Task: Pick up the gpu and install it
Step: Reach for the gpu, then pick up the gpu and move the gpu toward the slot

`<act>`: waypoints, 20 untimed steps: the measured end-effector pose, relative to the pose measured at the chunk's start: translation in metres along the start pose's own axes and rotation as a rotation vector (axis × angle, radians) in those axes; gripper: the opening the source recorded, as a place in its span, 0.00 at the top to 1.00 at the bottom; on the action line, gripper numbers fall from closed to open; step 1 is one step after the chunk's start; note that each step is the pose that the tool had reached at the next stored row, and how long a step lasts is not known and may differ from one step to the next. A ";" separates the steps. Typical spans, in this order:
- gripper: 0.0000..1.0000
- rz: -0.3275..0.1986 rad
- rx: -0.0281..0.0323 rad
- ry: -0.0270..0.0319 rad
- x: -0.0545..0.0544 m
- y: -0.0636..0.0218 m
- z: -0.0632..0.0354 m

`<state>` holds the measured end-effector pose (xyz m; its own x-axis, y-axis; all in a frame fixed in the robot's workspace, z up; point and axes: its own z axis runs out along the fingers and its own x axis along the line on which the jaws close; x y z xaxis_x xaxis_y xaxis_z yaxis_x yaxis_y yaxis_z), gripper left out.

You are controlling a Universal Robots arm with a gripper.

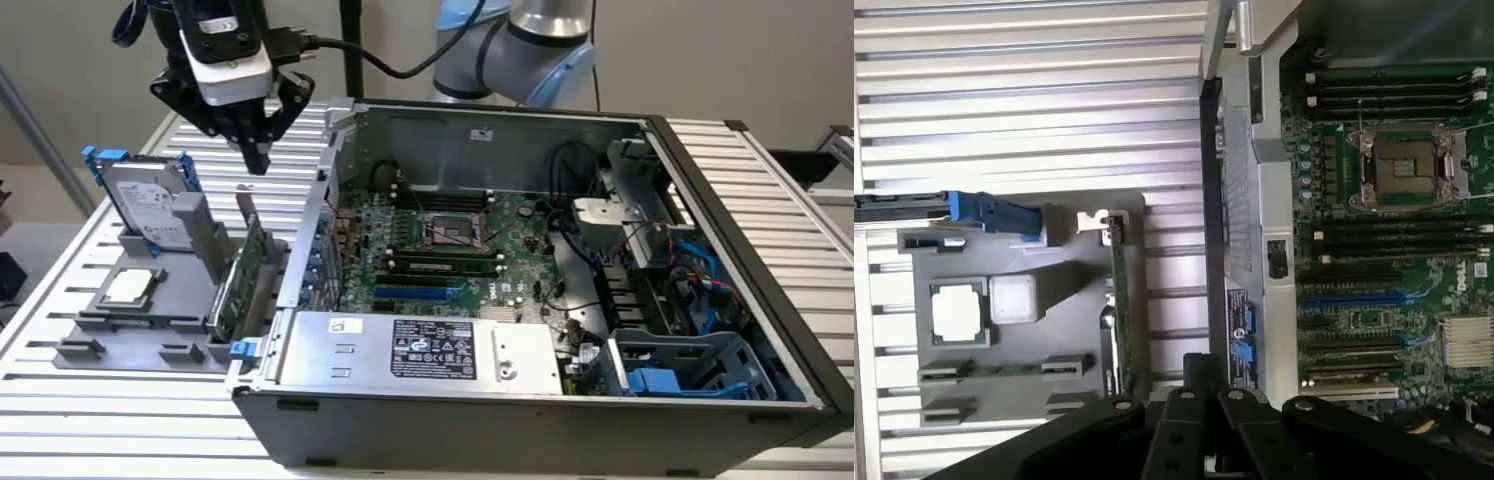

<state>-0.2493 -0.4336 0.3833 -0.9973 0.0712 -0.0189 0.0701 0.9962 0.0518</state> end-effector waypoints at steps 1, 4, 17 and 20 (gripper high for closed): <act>1.00 0.000 0.0001 0.0000 0.005 -0.0005 0.0018; 1.00 0.000 0.0002 0.0000 0.018 -0.0020 0.0068; 1.00 0.000 0.0003 0.0003 0.048 -0.0081 0.0174; 1.00 0.000 0.0002 0.0003 0.048 -0.0081 0.0174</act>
<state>-0.2977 -0.4373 0.3646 -0.9973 0.0716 -0.0186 0.0705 0.9962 0.0517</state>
